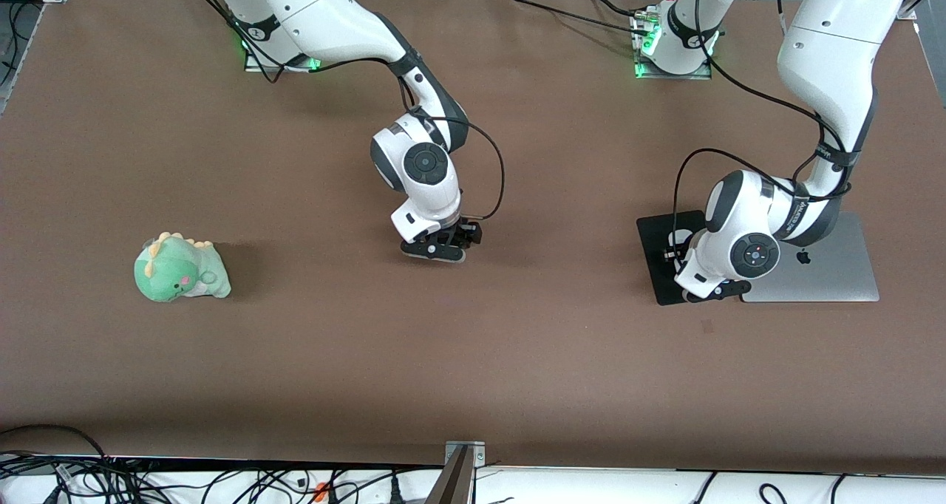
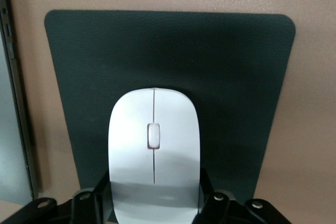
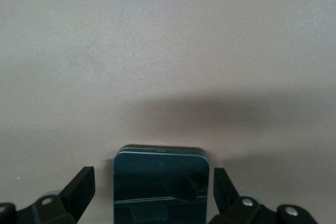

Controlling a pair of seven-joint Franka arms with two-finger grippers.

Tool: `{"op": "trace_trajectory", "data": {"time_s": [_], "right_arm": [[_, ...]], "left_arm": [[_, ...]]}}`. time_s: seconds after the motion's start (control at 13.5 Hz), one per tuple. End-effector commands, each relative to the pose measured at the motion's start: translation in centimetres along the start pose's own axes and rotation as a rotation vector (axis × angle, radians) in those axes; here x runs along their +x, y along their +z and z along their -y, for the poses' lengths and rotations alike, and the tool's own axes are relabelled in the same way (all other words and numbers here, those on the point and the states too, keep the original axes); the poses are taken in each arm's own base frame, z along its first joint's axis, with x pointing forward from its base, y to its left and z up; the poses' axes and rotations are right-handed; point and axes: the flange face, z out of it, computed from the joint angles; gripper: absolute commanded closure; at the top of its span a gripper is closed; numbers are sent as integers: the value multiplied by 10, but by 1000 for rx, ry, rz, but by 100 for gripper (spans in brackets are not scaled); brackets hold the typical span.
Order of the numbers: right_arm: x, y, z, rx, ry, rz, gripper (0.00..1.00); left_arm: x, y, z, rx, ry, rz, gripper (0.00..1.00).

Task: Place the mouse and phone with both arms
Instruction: 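Lower the mouse onto the pad while the right gripper grasps the phone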

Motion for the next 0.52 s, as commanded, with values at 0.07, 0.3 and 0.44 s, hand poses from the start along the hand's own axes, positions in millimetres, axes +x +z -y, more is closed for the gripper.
{"op": "trace_trajectory", "data": {"time_s": [0.07, 0.3, 0.44], "right_arm": [[-9, 9, -2, 2, -6, -30, 0], [-11, 14, -2, 0, -15, -35, 8], [-10, 13, -3, -2, -18, -34, 26]], "left_arm": [[0, -15, 4, 2, -3, -23, 0], [0, -65, 4, -2, -9, -64, 0], [1, -118, 5, 12, -17, -63, 0]]}}
